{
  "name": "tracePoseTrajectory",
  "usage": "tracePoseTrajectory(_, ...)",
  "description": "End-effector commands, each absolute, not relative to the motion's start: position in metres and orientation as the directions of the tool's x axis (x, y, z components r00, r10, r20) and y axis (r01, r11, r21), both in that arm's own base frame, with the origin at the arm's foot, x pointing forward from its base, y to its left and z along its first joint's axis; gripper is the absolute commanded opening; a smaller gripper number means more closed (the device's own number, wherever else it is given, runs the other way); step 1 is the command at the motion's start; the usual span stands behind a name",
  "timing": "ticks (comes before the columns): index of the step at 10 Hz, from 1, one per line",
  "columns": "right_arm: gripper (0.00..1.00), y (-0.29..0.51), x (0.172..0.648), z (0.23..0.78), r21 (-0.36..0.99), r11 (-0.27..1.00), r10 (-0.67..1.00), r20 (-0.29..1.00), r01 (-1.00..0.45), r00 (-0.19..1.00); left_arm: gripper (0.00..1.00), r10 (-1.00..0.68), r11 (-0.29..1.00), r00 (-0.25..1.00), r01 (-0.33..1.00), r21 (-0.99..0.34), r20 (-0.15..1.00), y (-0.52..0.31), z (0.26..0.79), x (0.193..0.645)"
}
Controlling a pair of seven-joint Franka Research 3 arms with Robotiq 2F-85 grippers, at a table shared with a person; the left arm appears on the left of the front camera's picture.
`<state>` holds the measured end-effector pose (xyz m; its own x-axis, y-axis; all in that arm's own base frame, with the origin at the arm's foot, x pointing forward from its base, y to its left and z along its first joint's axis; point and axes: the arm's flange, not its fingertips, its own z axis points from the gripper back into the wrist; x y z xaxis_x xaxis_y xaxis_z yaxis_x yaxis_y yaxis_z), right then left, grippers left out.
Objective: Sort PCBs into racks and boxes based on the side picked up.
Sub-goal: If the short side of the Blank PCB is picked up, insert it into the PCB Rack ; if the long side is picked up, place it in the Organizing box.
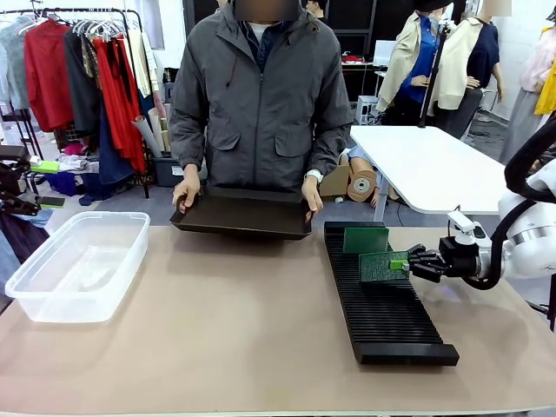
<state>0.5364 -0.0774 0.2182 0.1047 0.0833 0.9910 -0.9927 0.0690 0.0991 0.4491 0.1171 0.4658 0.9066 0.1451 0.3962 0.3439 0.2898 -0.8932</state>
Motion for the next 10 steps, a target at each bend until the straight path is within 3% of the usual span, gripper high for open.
tracePoseTrajectory(1,0.0,-0.072,0.539,0.221,0.116,0.122,0.083,0.988,-0.986,0.127,1.0,0.148,0.29,0.91,0.335,-0.896,0.388,0.117,0.467,0.448)
tracePoseTrajectory(10,0.0,-0.073,0.521,0.198,0.101,0.201,0.118,0.985,-0.974,0.127,1.0,0.148,0.29,0.91,0.335,-0.896,0.388,0.117,0.467,0.448)
